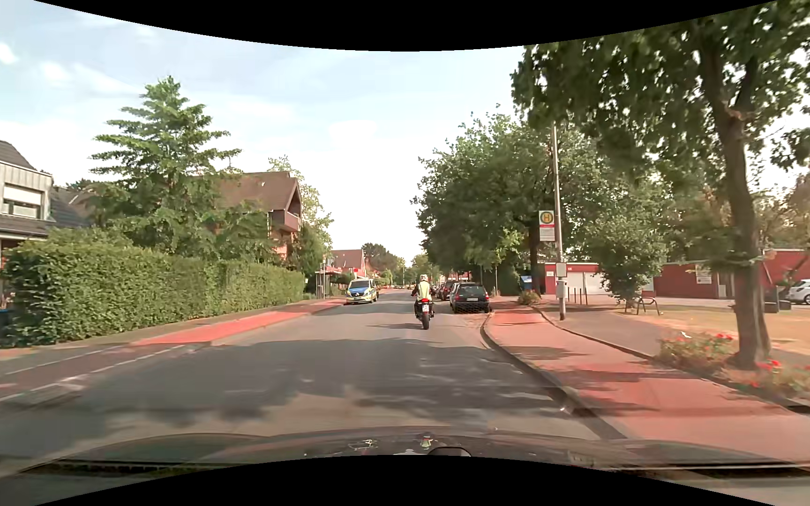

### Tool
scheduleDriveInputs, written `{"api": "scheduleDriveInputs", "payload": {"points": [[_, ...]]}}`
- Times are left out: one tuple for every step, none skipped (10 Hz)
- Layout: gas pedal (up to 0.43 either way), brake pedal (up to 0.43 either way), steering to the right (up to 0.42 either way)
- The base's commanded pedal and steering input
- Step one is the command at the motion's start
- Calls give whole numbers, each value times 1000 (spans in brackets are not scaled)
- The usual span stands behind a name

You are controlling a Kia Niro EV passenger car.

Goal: Follow the waypoints while adhering to traffic rules and regulations

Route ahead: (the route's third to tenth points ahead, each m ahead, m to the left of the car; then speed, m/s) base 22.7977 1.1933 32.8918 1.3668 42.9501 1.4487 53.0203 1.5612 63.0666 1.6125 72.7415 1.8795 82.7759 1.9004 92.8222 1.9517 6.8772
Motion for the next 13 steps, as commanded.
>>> {"api": "scheduleDriveInputs", "payload": {"points": [[130,0,-7],[130,0,-7],[130,0,-6],[130,0,-5],[130,0,-5],[130,0,-5],[130,0,-5],[130,0,-3],[130,0,-3],[130,0,-3],[130,0,0],[130,0,0],[130,0,0]]}}
